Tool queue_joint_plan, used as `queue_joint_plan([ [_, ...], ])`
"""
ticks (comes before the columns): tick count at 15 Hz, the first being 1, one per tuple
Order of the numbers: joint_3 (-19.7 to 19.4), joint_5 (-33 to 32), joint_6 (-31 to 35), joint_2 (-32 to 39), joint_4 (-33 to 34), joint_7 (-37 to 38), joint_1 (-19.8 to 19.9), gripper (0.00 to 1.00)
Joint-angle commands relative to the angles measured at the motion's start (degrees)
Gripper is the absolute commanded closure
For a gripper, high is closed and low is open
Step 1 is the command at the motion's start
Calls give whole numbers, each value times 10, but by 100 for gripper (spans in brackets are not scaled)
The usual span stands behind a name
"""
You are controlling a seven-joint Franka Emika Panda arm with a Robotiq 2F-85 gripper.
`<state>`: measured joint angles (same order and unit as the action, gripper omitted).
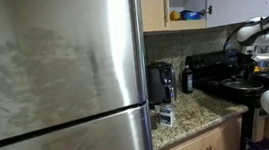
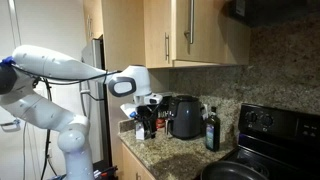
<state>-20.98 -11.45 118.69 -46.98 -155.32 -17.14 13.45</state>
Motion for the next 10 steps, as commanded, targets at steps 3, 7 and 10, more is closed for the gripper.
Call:
queue_joint_plan([
  [3,5,5,0,2,1,-4,6,0],
  [7,31,0,13,23,7,25,2,0],
  [10,111,5,102,34,-22,84,-45,0],
])
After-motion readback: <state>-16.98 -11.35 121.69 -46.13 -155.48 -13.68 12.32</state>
